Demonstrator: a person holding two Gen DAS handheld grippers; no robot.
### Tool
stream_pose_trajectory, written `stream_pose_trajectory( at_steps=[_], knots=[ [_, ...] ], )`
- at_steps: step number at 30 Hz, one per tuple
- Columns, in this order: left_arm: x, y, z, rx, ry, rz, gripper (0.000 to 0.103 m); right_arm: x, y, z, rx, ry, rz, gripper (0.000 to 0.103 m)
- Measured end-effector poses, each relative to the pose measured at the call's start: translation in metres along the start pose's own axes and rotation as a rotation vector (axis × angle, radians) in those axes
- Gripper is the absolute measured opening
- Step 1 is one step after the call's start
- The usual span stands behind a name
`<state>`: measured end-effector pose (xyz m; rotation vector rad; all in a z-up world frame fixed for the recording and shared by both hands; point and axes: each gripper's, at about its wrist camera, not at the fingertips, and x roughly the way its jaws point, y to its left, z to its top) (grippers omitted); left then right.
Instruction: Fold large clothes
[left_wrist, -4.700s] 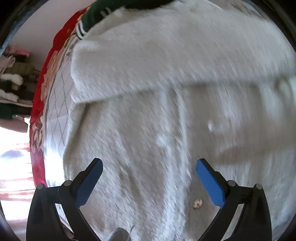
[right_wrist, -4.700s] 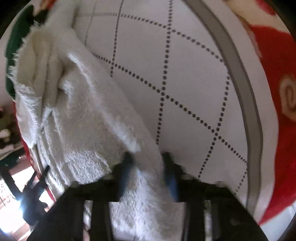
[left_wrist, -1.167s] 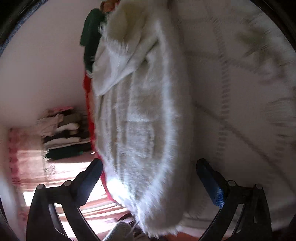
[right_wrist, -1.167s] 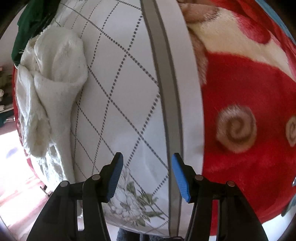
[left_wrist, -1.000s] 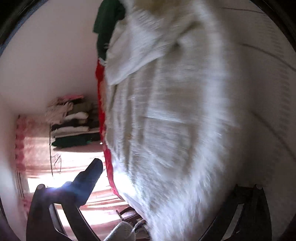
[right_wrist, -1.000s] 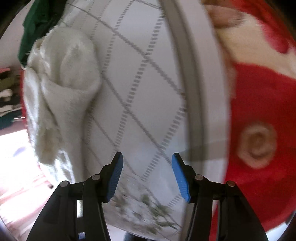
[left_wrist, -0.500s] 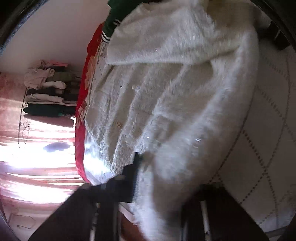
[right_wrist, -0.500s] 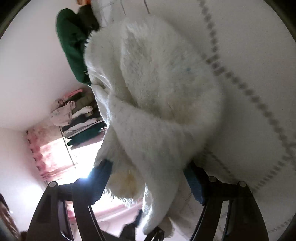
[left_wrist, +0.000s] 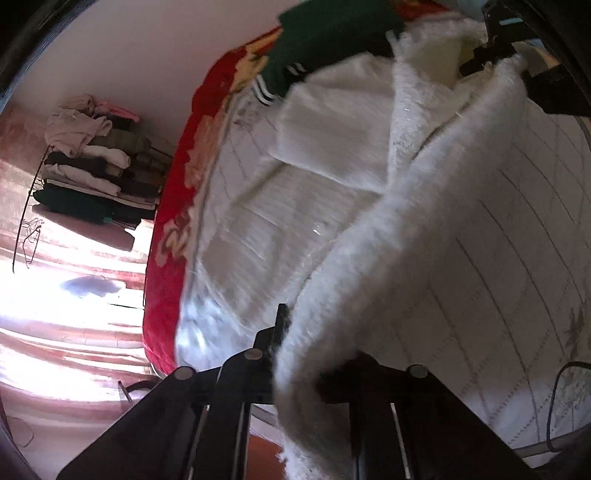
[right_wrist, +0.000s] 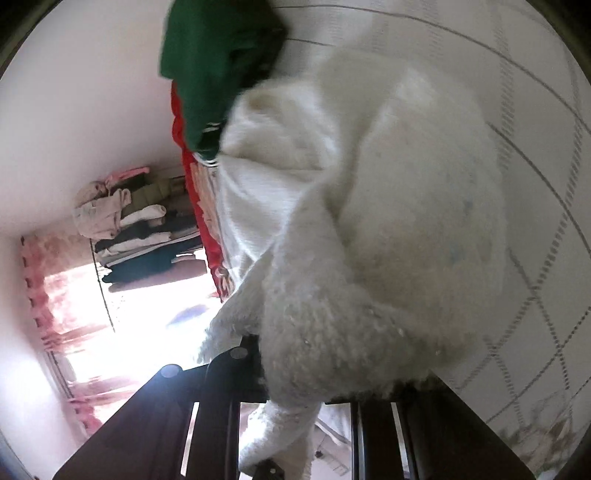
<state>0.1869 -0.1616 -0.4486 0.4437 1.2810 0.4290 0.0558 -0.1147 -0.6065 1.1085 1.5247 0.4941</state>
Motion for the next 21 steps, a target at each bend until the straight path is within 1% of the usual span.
stream_pose_trajectory(
  at_steps=[4, 6, 7, 8, 10, 12, 16, 18, 19, 20, 21],
  knots=[
    [0.013, 0.044, 0.017, -0.028, -0.029, -0.027, 0.008, 0.014, 0.054, 0.005, -0.047, -0.014, -0.05, 0.018],
    [0.027, 0.067, 0.026, -0.038, -0.047, -0.045, 0.008, 0.03, 0.083, 0.012, -0.061, -0.032, -0.084, 0.018],
    [0.033, 0.077, 0.03, -0.041, -0.052, -0.051, 0.008, 0.035, 0.09, 0.014, -0.064, -0.035, -0.093, 0.018],
    [0.044, 0.09, 0.035, -0.048, -0.059, -0.064, 0.008, 0.048, 0.105, 0.019, -0.066, -0.044, -0.111, 0.018],
    [0.059, 0.109, 0.04, -0.062, -0.065, -0.082, 0.007, 0.062, 0.121, 0.023, -0.074, -0.047, -0.132, 0.018],
    [0.081, 0.128, 0.046, -0.075, -0.062, -0.106, 0.007, 0.088, 0.138, 0.036, -0.08, -0.05, -0.16, 0.018],
    [0.132, 0.158, 0.057, -0.1, -0.028, -0.158, 0.007, 0.148, 0.163, 0.062, -0.104, -0.034, -0.236, 0.018],
    [0.163, 0.171, 0.064, -0.111, 0.015, -0.201, 0.008, 0.185, 0.174, 0.077, -0.115, -0.018, -0.311, 0.018],
    [0.178, 0.177, 0.066, -0.127, 0.037, -0.222, 0.01, 0.198, 0.175, 0.083, -0.116, -0.005, -0.345, 0.018],
    [0.2, 0.181, 0.069, -0.141, 0.073, -0.246, 0.014, 0.215, 0.175, 0.09, -0.108, 0.013, -0.395, 0.019],
    [0.218, 0.184, 0.071, -0.152, 0.11, -0.283, 0.015, 0.229, 0.174, 0.098, -0.092, 0.034, -0.417, 0.028]
  ],
)
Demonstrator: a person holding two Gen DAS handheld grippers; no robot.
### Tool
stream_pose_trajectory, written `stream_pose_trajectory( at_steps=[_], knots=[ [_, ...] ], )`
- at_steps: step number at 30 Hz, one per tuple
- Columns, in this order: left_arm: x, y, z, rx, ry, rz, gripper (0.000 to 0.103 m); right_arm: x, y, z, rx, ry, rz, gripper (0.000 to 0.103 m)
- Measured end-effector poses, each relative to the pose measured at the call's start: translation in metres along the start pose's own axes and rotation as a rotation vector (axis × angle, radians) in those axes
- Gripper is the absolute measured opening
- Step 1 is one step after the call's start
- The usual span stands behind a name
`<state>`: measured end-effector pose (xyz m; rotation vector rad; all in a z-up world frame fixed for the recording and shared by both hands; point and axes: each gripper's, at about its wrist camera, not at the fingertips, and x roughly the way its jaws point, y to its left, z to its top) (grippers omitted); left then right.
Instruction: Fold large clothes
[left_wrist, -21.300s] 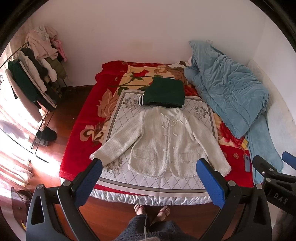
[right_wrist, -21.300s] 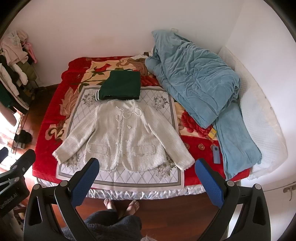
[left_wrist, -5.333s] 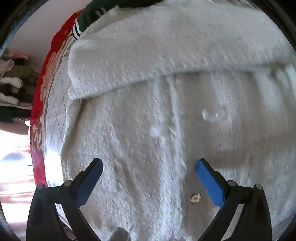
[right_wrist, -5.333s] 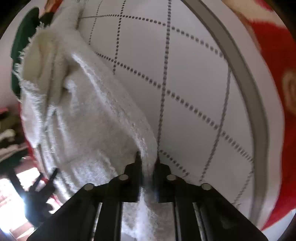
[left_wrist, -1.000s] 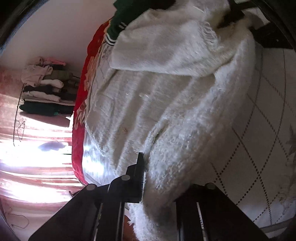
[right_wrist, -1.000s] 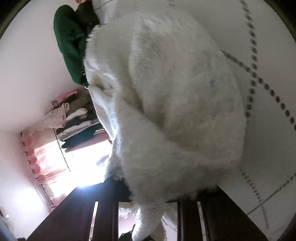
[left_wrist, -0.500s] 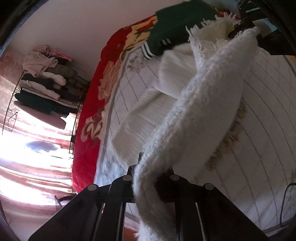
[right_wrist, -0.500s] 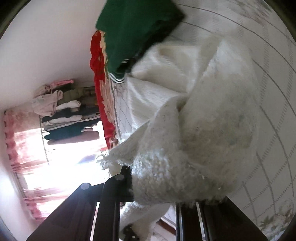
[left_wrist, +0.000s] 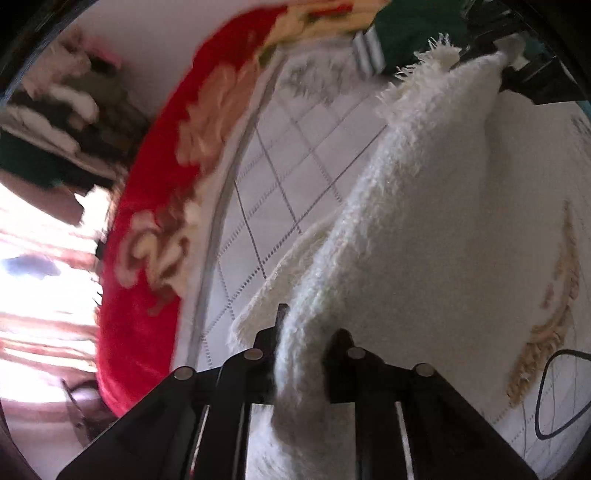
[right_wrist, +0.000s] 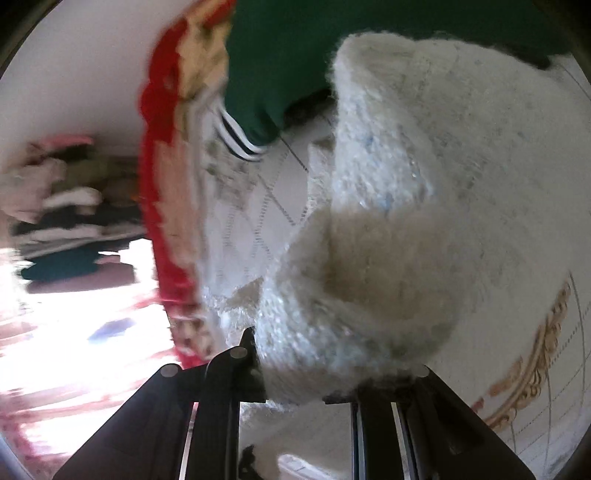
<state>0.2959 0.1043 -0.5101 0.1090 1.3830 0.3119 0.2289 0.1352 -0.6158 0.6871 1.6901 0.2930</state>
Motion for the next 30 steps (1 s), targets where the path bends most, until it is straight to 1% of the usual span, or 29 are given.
stream_pose_trajectory(
  at_steps=[1, 2, 3, 4, 5, 6, 8, 9, 11, 12, 13, 14, 15, 17, 19, 20, 23, 24, 25, 27, 30],
  knots=[
    [0.013, 0.007, 0.003, -0.026, 0.027, -0.037, 0.016, 0.007, 0.006, 0.006, 0.007, 0.019, 0.01, 0.042],
    [0.026, 0.014, 0.006, -0.052, 0.047, -0.066, 0.02, 0.013, 0.009, 0.012, 0.016, 0.035, 0.033, 0.049],
    [0.036, 0.021, 0.008, -0.072, 0.058, -0.077, 0.031, 0.013, 0.012, 0.018, 0.024, 0.04, 0.069, 0.059],
    [0.042, 0.026, 0.01, -0.084, 0.064, -0.088, 0.036, 0.006, 0.015, 0.021, 0.026, 0.037, 0.115, 0.061],
    [0.051, 0.034, 0.011, -0.104, 0.08, -0.101, 0.047, 0.0, 0.017, 0.024, 0.015, 0.035, 0.149, 0.063],
    [0.054, 0.04, 0.012, -0.121, 0.086, -0.107, 0.062, -0.008, 0.018, 0.024, 0.0, 0.028, 0.164, 0.067],
    [0.056, 0.056, 0.012, -0.186, 0.091, -0.132, 0.076, -0.032, 0.012, 0.022, -0.027, -0.003, 0.193, 0.068],
    [0.056, 0.062, 0.012, -0.213, 0.095, -0.138, 0.08, -0.048, 0.004, 0.02, -0.032, -0.031, 0.18, 0.069],
    [0.056, 0.069, 0.01, -0.249, 0.104, -0.141, 0.087, -0.088, -0.027, 0.012, -0.022, -0.131, 0.109, 0.071],
    [0.054, 0.072, 0.008, -0.269, 0.111, -0.145, 0.088, -0.102, -0.042, 0.009, -0.012, -0.175, 0.058, 0.071],
    [0.052, 0.072, 0.007, -0.281, 0.11, -0.149, 0.088, -0.116, -0.062, 0.005, 0.003, -0.214, -0.005, 0.074],
    [0.049, 0.072, 0.005, -0.294, 0.107, -0.151, 0.089, -0.123, -0.08, 0.004, 0.014, -0.235, -0.047, 0.075],
    [0.045, 0.071, 0.004, -0.304, 0.104, -0.156, 0.093, -0.127, -0.099, 0.004, 0.023, -0.242, -0.076, 0.076],
    [0.039, 0.07, 0.002, -0.318, 0.094, -0.162, 0.1, -0.117, -0.144, 0.011, 0.053, -0.205, -0.109, 0.076],
    [0.028, 0.067, 0.0, -0.335, 0.069, -0.147, 0.101, -0.1, -0.171, 0.022, 0.055, -0.161, -0.074, 0.078],
    [0.025, 0.068, 0.001, -0.339, 0.062, -0.137, 0.101, -0.087, -0.185, 0.03, 0.056, -0.145, -0.028, 0.078],
    [0.016, 0.068, 0.001, -0.358, 0.047, -0.094, 0.101, -0.051, -0.211, 0.05, 0.095, -0.088, 0.174, 0.08],
    [0.014, 0.07, 0.001, -0.362, 0.051, -0.08, 0.101, -0.049, -0.215, 0.053, 0.107, -0.119, 0.242, 0.079],
    [0.013, 0.073, 0.001, -0.372, 0.054, -0.065, 0.101, -0.051, -0.216, 0.053, 0.106, -0.154, 0.267, 0.064],
    [0.013, 0.083, -0.001, -0.389, 0.054, -0.042, 0.101, -0.053, -0.216, 0.047, 0.126, -0.188, 0.304, 0.023],
    [0.009, 0.088, -0.004, -0.411, 0.064, -0.012, 0.101, -0.07, -0.228, 0.024, 0.232, -0.257, 0.344, 0.02]
  ],
)
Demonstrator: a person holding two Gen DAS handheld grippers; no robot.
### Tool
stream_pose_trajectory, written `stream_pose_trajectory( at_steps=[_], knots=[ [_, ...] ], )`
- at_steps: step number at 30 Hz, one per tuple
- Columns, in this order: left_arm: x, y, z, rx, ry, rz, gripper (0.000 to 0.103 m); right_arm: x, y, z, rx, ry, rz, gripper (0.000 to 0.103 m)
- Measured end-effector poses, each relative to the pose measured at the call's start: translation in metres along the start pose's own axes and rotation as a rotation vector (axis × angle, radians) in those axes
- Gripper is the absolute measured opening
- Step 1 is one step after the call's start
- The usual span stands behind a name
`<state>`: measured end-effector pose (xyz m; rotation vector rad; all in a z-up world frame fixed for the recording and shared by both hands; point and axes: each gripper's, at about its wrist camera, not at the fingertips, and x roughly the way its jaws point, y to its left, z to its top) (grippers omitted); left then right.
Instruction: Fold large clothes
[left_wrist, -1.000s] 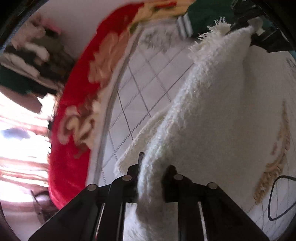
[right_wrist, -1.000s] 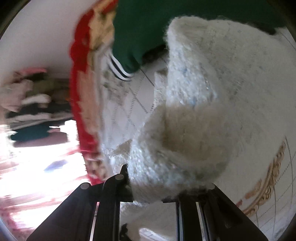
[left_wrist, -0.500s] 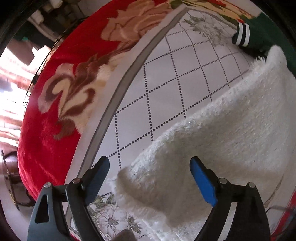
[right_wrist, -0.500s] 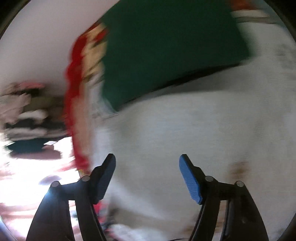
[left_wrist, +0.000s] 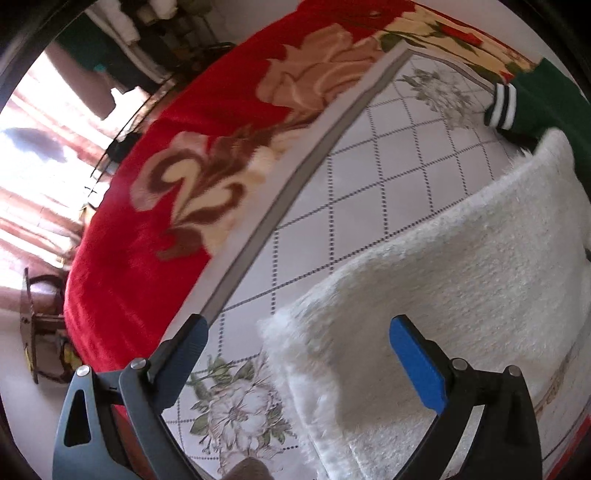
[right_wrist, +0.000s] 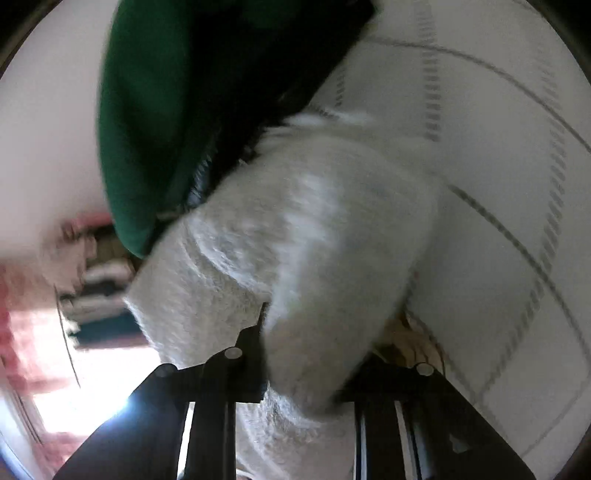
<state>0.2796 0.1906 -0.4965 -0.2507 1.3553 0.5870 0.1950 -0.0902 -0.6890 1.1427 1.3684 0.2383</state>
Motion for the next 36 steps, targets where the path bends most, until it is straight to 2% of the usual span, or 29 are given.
stream_pose_trajectory(
  at_steps=[2, 5, 7, 8, 11, 12, 13, 14, 16, 18, 22, 24, 26, 29, 31, 33, 36],
  knots=[
    [-0.002, 0.0, -0.003, 0.0, 0.023, 0.007, 0.101, -0.035, -0.013, -0.021, 0.066, -0.055, 0.001, 0.02],
    [-0.017, -0.004, -0.01, 0.015, 0.013, 0.013, 0.101, -0.097, -0.044, -0.062, 0.165, -0.115, -0.031, 0.019],
    [-0.03, -0.011, -0.019, 0.039, 0.001, 0.014, 0.101, -0.143, -0.072, -0.101, 0.232, -0.145, -0.085, 0.019],
    [-0.034, -0.016, -0.024, 0.049, 0.003, 0.006, 0.101, -0.17, -0.09, -0.127, 0.263, -0.163, -0.15, 0.019],
    [-0.041, -0.031, -0.041, 0.085, 0.02, -0.006, 0.101, -0.214, -0.128, -0.174, 0.344, -0.171, -0.267, 0.018],
    [-0.042, -0.038, -0.047, 0.102, 0.032, -0.008, 0.101, -0.226, -0.142, -0.186, 0.392, -0.172, -0.283, 0.019],
    [-0.042, -0.043, -0.051, 0.115, 0.039, -0.01, 0.101, -0.229, -0.149, -0.197, 0.427, -0.168, -0.286, 0.027],
    [-0.042, -0.054, -0.057, 0.138, 0.048, -0.02, 0.101, -0.239, -0.164, -0.204, 0.497, -0.153, -0.285, 0.03],
    [-0.044, -0.07, -0.062, 0.176, 0.053, -0.037, 0.101, -0.251, -0.174, -0.211, 0.553, -0.134, -0.267, 0.036],
    [-0.05, -0.095, -0.066, 0.226, 0.043, -0.069, 0.101, -0.27, -0.17, -0.214, 0.529, -0.13, -0.314, 0.047],
    [-0.062, -0.152, -0.07, 0.342, -0.013, -0.123, 0.101, -0.306, -0.122, -0.202, 0.295, -0.162, -0.503, 0.048],
    [-0.064, -0.184, -0.071, 0.41, -0.058, -0.13, 0.101, -0.305, -0.094, -0.185, 0.181, -0.165, -0.519, 0.048],
    [-0.062, -0.208, -0.072, 0.457, -0.099, -0.119, 0.101, -0.281, -0.058, -0.156, 0.03, -0.107, -0.52, 0.047],
    [-0.044, -0.234, -0.067, 0.483, -0.063, -0.14, 0.101, -0.239, -0.008, -0.125, -0.15, -0.053, -0.489, 0.038],
    [-0.037, -0.245, -0.063, 0.493, -0.048, -0.144, 0.101, -0.208, 0.012, -0.104, -0.237, -0.014, -0.509, 0.037],
    [-0.034, -0.249, -0.056, 0.484, -0.048, -0.147, 0.101, -0.184, 0.018, -0.087, -0.259, 0.003, -0.523, 0.037],
    [-0.029, -0.252, -0.051, 0.468, -0.037, -0.151, 0.101, -0.148, 0.003, -0.062, -0.225, 0.06, -0.599, 0.031]
  ],
)
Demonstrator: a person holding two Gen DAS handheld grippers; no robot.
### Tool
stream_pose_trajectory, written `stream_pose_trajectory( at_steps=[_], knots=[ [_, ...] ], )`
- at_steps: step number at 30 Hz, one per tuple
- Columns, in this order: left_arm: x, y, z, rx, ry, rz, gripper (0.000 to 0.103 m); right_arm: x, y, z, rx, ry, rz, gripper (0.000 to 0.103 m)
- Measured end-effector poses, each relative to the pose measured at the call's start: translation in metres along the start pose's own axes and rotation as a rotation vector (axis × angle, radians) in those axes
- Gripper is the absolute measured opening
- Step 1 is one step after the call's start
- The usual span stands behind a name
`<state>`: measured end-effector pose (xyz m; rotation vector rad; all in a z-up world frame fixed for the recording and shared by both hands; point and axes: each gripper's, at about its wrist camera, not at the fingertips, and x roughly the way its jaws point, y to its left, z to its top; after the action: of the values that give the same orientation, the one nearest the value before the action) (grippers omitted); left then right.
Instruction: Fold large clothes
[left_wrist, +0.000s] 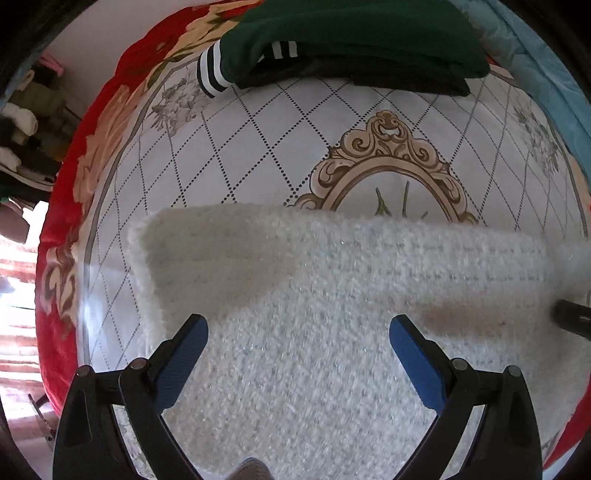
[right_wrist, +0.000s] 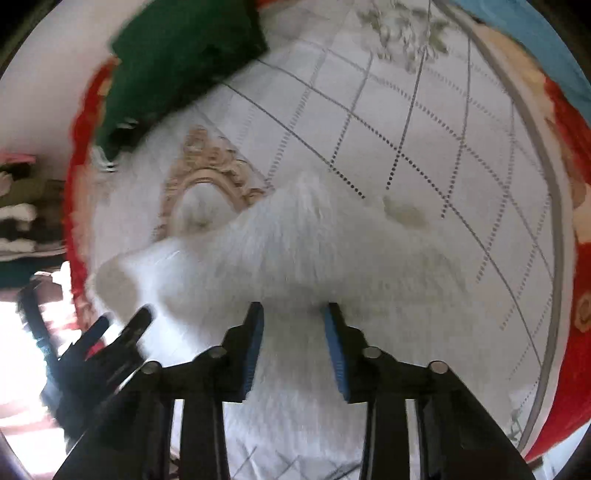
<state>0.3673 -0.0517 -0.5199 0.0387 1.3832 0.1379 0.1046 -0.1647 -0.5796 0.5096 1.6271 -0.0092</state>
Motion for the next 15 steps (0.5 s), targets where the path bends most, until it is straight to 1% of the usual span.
stream_pose_trajectory(
  at_steps=[1, 3, 6, 7, 9, 10, 11, 12, 13, 14, 15],
  knots=[
    [0.002, 0.0, 0.002, -0.005, 0.002, -0.001, 0.101, 0.011, 0.001, -0.006, -0.006, 0.015, -0.019, 0.03],
    [0.005, 0.002, 0.004, -0.017, 0.009, -0.003, 0.101, 0.037, -0.001, -0.002, 0.002, 0.036, -0.044, 0.029],
    [0.01, 0.003, 0.002, -0.023, 0.018, 0.002, 0.101, 0.051, -0.01, 0.01, 0.003, 0.03, -0.057, 0.028],
    [0.012, 0.004, 0.001, -0.023, 0.021, 0.005, 0.101, 0.052, -0.009, 0.016, 0.003, 0.039, -0.062, 0.028],
    [0.013, 0.006, -0.001, -0.025, 0.03, 0.007, 0.101, 0.044, -0.009, 0.025, -0.009, 0.091, -0.079, 0.028],
    [0.012, 0.007, -0.002, -0.03, 0.035, 0.001, 0.101, 0.036, -0.007, 0.029, -0.014, 0.096, -0.08, 0.028],
    [0.01, 0.009, -0.003, -0.032, 0.037, -0.009, 0.101, 0.024, -0.004, 0.03, -0.026, 0.073, -0.07, 0.03],
    [0.005, 0.011, -0.005, -0.033, 0.033, -0.026, 0.101, 0.001, -0.003, 0.025, -0.058, 0.002, -0.049, 0.035],
    [0.002, 0.012, -0.007, -0.032, 0.025, -0.024, 0.101, -0.019, -0.002, 0.019, -0.081, -0.063, -0.029, 0.052],
    [-0.004, 0.014, -0.009, -0.032, 0.009, -0.013, 0.101, -0.034, -0.002, 0.011, -0.087, -0.102, 0.003, 0.062],
    [-0.01, 0.016, -0.013, -0.035, -0.011, -0.004, 0.101, -0.042, 0.001, 0.005, -0.085, -0.107, 0.026, 0.065]
  ],
)
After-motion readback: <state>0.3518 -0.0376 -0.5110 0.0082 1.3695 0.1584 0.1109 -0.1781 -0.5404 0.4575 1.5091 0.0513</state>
